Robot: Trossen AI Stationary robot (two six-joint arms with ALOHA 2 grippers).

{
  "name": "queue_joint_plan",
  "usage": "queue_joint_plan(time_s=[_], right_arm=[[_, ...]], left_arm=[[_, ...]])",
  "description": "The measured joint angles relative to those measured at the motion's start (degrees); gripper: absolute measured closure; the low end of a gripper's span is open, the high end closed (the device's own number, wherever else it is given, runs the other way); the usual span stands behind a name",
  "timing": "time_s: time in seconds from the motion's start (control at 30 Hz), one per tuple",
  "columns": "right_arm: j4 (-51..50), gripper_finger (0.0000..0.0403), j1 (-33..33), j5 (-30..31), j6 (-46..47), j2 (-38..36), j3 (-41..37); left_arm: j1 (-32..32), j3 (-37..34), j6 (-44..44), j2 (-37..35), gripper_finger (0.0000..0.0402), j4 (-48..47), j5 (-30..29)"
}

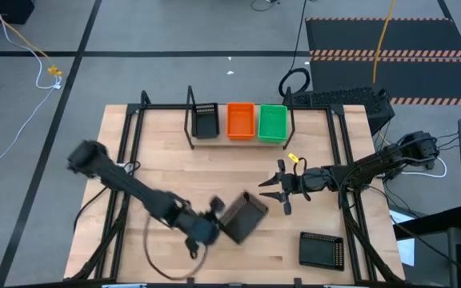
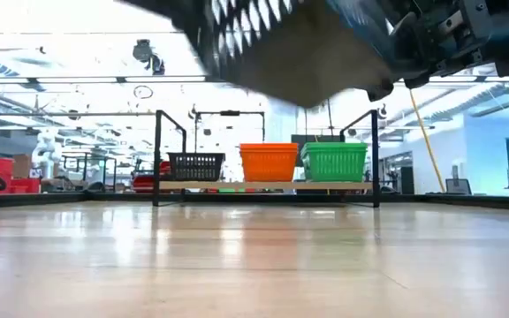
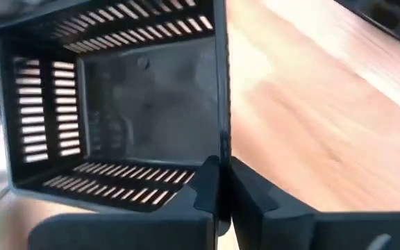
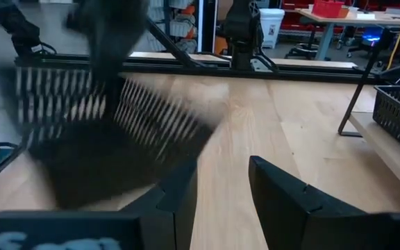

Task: Stack baskets on shelf by color
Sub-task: Stack the left black bin on top of the black bin on the shelf

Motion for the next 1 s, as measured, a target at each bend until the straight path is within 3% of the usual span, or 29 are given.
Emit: queue_joint_plan(time_s=[0.2,0.4,0.5,0.7,0.83,1.0], right_arm=[[0.03,0.028,0.0,0.02,0.37,0.02,-0.02],[0.9,0.028,0.0,2.4,0.37,0.0,-0.02],[1.32,0.028,-0.06,3.02,0.37,0.02,-0.02],[1.72,0.028,-0.09,3.02,-0.8,0.0,-0.02],[1.63,0.028,-0.54,2.95,-0.72,0.01,0.0],[1.03,0.028,-0.52,2.85,-0.7,0.0,-0.01]], left_arm=[[2.73,0.14,-4.98,-16.33,0.0377,-10.27,-13.34],[17.91,0.11,-7.2,-25.75,0.0384,-18.87,-13.59],[28.05,0.11,-6.98,-25.98,0.0384,-20.21,-11.99],[44.01,0.02,-1.71,-20.99,0.0387,-17.34,-3.34],[49.72,0.05,-0.02,-15.9,0.0381,-16.19,-2.24],[52.4,0.0,0.43,-9.53,0.0393,-18.48,-2.06]])
